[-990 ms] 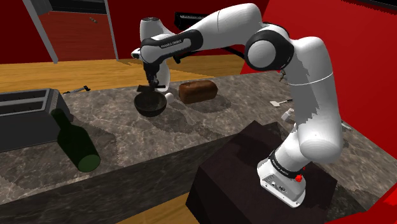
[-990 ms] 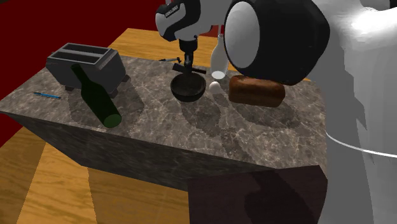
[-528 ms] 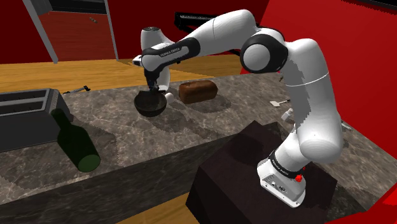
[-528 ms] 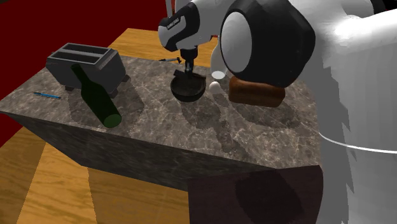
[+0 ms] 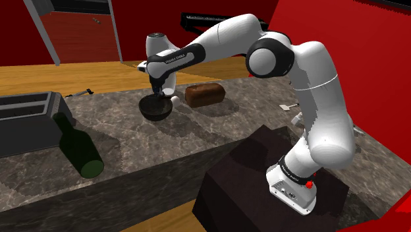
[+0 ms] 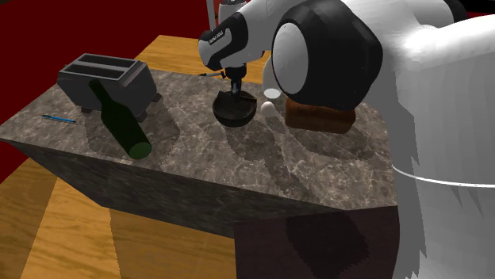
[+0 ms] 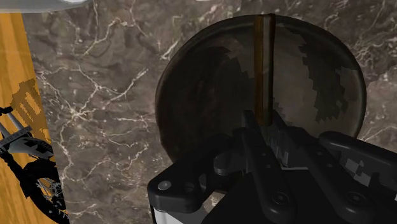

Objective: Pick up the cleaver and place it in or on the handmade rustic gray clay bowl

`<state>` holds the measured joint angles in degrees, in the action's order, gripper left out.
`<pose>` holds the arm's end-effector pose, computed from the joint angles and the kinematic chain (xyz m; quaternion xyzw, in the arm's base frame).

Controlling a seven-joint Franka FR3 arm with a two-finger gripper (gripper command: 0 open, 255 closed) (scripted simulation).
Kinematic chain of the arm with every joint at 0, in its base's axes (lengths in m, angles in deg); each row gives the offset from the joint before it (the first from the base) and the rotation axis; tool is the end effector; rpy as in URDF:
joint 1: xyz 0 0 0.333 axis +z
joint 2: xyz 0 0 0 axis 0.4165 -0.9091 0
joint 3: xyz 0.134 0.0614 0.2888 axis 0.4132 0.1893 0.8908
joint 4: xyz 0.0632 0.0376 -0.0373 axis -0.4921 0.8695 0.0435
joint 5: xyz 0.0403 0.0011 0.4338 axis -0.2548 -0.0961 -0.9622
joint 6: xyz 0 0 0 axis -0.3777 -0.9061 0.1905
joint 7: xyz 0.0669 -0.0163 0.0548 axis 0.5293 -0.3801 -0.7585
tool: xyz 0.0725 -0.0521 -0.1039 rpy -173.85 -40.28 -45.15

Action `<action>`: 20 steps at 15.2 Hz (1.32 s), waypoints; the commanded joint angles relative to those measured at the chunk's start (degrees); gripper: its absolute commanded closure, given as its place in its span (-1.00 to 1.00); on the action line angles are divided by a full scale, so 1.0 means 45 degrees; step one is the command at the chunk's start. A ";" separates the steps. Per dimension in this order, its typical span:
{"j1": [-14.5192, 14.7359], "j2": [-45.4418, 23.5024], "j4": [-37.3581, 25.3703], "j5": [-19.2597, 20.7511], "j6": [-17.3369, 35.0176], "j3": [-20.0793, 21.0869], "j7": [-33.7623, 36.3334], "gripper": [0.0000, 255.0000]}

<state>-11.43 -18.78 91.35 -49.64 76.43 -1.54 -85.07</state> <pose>0.7459 0.2168 0.1825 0.7709 0.6368 0.0114 0.0079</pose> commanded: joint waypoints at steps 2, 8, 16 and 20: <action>0.0000 -0.0002 -0.0001 0.0000 0.0003 0.0000 0.0000 1.00; 0.0000 -0.0002 0.0000 0.0000 0.0004 0.0000 0.0000 -1.00; -0.0026 0.0947 -0.0070 -0.0062 -0.1015 0.0051 -0.0033 -1.00; -0.0026 0.0947 -0.0070 -0.0062 -0.1015 0.0051 -0.0033 -1.00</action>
